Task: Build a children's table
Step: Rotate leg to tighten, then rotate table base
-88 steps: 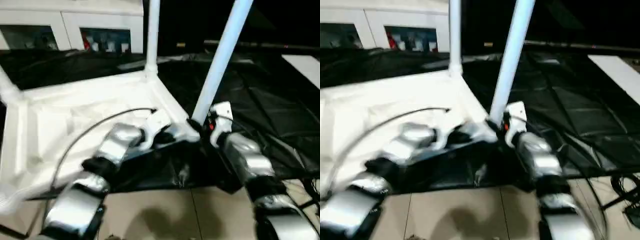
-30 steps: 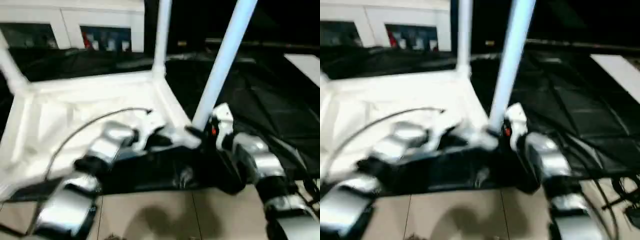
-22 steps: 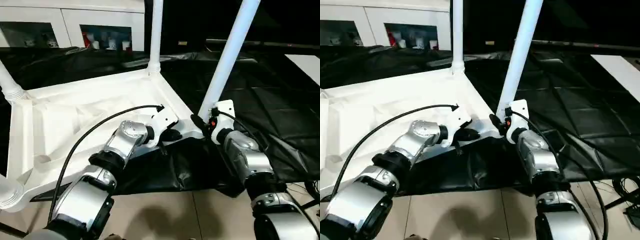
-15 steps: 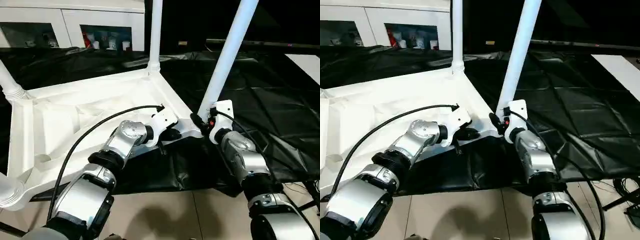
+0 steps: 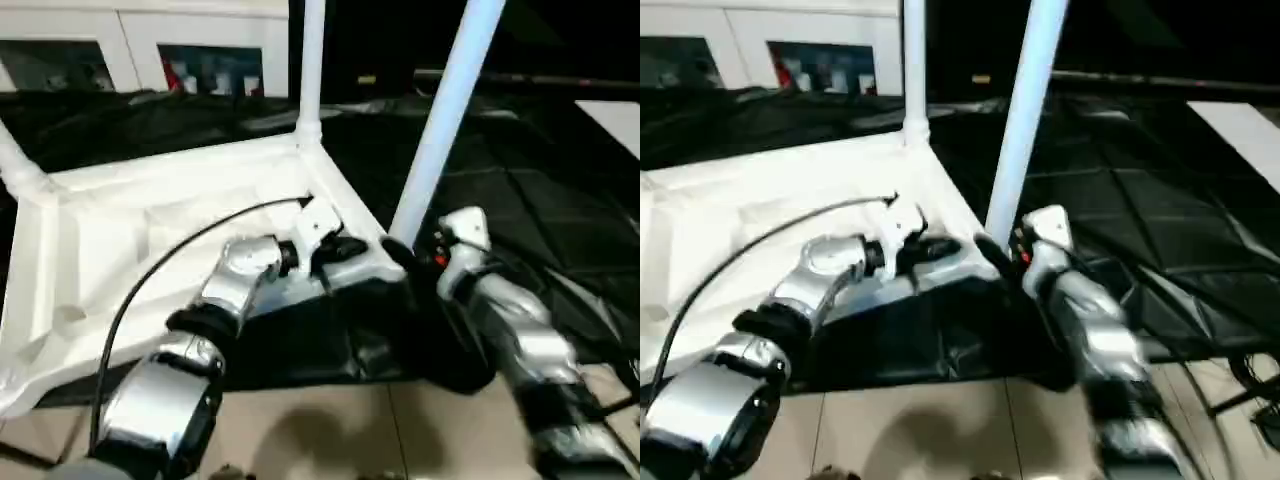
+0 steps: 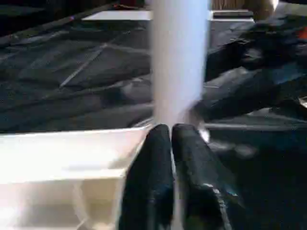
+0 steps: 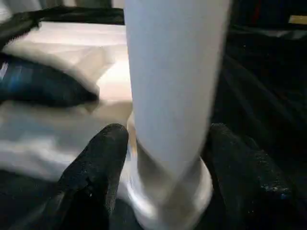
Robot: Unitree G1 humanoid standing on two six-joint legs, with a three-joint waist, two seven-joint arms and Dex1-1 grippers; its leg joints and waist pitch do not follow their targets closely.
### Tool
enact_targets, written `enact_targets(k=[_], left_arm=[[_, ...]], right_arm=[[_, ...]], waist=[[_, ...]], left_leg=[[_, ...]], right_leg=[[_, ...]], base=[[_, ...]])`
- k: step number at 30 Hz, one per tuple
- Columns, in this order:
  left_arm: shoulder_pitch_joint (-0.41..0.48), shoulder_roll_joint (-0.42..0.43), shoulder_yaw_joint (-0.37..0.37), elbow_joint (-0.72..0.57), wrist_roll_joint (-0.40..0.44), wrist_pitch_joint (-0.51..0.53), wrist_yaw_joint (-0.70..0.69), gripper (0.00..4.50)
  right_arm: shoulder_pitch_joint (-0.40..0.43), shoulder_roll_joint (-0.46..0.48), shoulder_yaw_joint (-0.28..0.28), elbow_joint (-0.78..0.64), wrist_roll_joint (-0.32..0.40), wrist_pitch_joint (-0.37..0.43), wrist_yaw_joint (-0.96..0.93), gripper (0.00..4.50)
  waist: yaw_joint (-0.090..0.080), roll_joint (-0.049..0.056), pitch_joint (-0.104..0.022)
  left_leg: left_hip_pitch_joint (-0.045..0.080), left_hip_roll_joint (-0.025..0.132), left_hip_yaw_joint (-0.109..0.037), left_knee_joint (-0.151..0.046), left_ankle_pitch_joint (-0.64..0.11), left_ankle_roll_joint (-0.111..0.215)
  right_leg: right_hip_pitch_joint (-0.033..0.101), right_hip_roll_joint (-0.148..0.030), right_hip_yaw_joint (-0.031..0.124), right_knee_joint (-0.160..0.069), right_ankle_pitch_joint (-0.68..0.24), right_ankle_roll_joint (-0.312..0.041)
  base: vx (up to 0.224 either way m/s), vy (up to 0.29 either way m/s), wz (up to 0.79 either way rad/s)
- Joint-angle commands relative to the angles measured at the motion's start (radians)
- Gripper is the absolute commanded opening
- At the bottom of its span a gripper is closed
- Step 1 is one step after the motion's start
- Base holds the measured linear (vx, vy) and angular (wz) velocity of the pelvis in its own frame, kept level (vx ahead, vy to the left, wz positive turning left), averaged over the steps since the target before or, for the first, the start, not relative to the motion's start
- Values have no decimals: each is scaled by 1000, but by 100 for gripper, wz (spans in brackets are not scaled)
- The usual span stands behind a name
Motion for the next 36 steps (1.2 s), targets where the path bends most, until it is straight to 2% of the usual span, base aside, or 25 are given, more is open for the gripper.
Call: enact_targets(k=[1,4,7,8,9,10,11,12,14,15,16,17,18,19,20,21,22,23,27,28,29,31,33,34,36], left_arm=[[29,19,10,-72,-29,53,-44,66],[143,94,19,-261,-92,170,-131,87],[270,182,29,-467,-157,299,-177,103],[270,182,29,-467,-157,299,-177,114],[310,207,36,-527,-178,336,-185,123],[365,241,46,-605,-206,390,-193,127],[419,273,58,-675,-233,439,-200,146],[458,295,67,-729,-251,478,-204,158],[530,328,94,-802,-279,528,-204,167],[592,353,124,-851,-293,555,-201,167],[632,369,146,-874,-305,572,-202,171],[669,389,164,-904,-317,593,-198,185],[702,408,177,-934,-329,613,-195,202],[702,408,177,-934,-329,613,-195,204],[746,436,198,-959,-340,627,-203,204],[798,469,226,-994,-351,643,-210,207],[832,491,245,-1018,-358,653,-214,217],[876,515,275,-1042,-367,671,-219,217],[1014,583,371,-1101,-399,726,-248,265],[1044,591,395,-1106,-406,731,-254,265],[1044,591,395,-1106,-406,731,-254,288],[1104,605,441,-1116,-428,752,-256,293],[1148,619,463,-1122,-435,756,-259,299],[1174,624,475,-1126,-438,759,-259,322],[1207,630,489,-1135,-438,760,-261,331]], right_arm=[[18,-15,2,-65,17,14,28,291],[91,-41,7,-192,56,66,69,291],[145,-52,32,-279,80,106,97,291],[145,-52,32,-279,80,106,97,291],[160,-54,45,-301,88,119,102,291],[172,-49,61,-319,89,128,100,291],[175,-37,76,-323,89,137,93,291],[180,-29,85,-329,86,143,88,291],[164,9,104,-302,70,142,66,260],[137,49,117,-258,47,142,31,260],[110,78,122,-214,26,128,4,252],[89,100,124,-187,24,130,-12,252],[74,114,126,-170,25,134,-23,235],[74,114,126,-170,25,134,-23,222],[45,131,131,-130,13,118,-42,222],[12,150,134,-85,6,102,-56,214],[-10,161,136,-55,0,90,-66,210],[-40,174,130,-10,-11,74,-91,210],[-143,203,85,142,-37,33,-187,163],[-169,203,73,180,-43,18,-206,163],[-169,203,73,180,-43,18,-206,137],[-228,193,47,273,-55,-14,-261,130],[-267,180,32,338,-62,-37,-296,119],[-291,170,20,378,-64,-52,-319,96],[-325,158,-1,438,-61,-75,-349,88]], waist=[[3,10,-71],[-1,5,-64],[-4,13,-61],[-8,14,-58],[-7,18,-60],[-6,15,-58],[-7,20,-51],[-11,10,-50],[-9,15,-52],[-11,15,-52],[-21,4,-48],[-19,4,-50],[-22,11,-48],[-22,10,-49],[-20,6,-46],[-23,-3,-49],[-21,3,-48],[-22,-9,-47],[-22,-4,-47],[-21,-11,-48],[-19,-6,-47],[-18,-12,-48],[-13,-15,-47],[-15,-17,-46],[-15,-18,-44]], left_leg=[[15,26,-13,-62,-171,91],[18,28,-12,-66,-225,70],[17,38,-19,-80,-274,32],[17,35,-16,-81,-280,32],[26,35,-15,-79,-299,17],[26,37,-16,-81,-303,7],[24,38,-17,-86,-329,0],[21,35,-15,-87,-339,-1],[26,34,-17,-85,-344,-12],[23,36,-21,-87,-339,-21],[16,30,-21,-91,-351,-22],[23,31,-21,-88,-352,-26],[24,30,-20,-90,-353,-29],[23,31,-20,-91,-350,-32],[32,31,-17,-91,-359,-33],[25,31,-19,-91,-357,-36],[23,30,-21,-93,-351,-36],[25,30,-18,-94,-350,-33],[36,30,-15,-94,-342,-51],[35,28,-14,-94,-340,-51],[39,29,-14,-94,-344,-54],[33,26,-14,-93,-326,-55],[44,27,-8,-89,-342,-55],[33,26,-13,-92,-348,-57],[45,27,-11,-90,-383,-65]], right_leg=[[60,-51,40,-56,-15,-278],[55,-50,41,-68,-127,-265],[54,-51,44,-66,-207,-234],[49,-46,44,-72,-220,-227],[42,-45,44,-73,-240,-225],[41,-47,46,-73,-253,-224],[35,-47,46,-76,-287,-216],[36,-43,45,-79,-310,-204],[31,-46,47,-79,-334,-190],[29,-49,47,-75,-340,-189],[31,-43,44,-84,-385,-166],[26,-45,45,-82,-386,-168],[23,-43,48,-84,-378,-172],[26,-42,48,-82,-368,-170],[18,-38,49,-86,-358,-166],[23,-41,49,-77,-347,-174],[25,-43,48,-75,-357,-166],[22,-40,49,-80,-361,-159],[15,-33,51,-69,-292,-172],[19,-31,50,-69,-277,-170],[15,-32,52,-68,-272,-172],[22,-31,52,-63,-245,-174],[12,-29,54,-66,-240,-168],[20,-31,55,-63,-261,-162],[7,-25,62,-71,-289,-146]], base=[[0,0,0],[0,0,0],[0,0,0],[0,0,0],[0,0,0],[0,0,0],[0,0,0],[0,0,0],[0,0,0],[0,0,0],[0,0,0],[0,0,0],[0,0,0],[0,0,0],[0,0,0],[0,0,0],[0,0,0],[0,0,0],[0,0,0],[0,0,0],[0,0,0],[0,0,0],[0,0,0],[0,0,0],[0,0,0]])
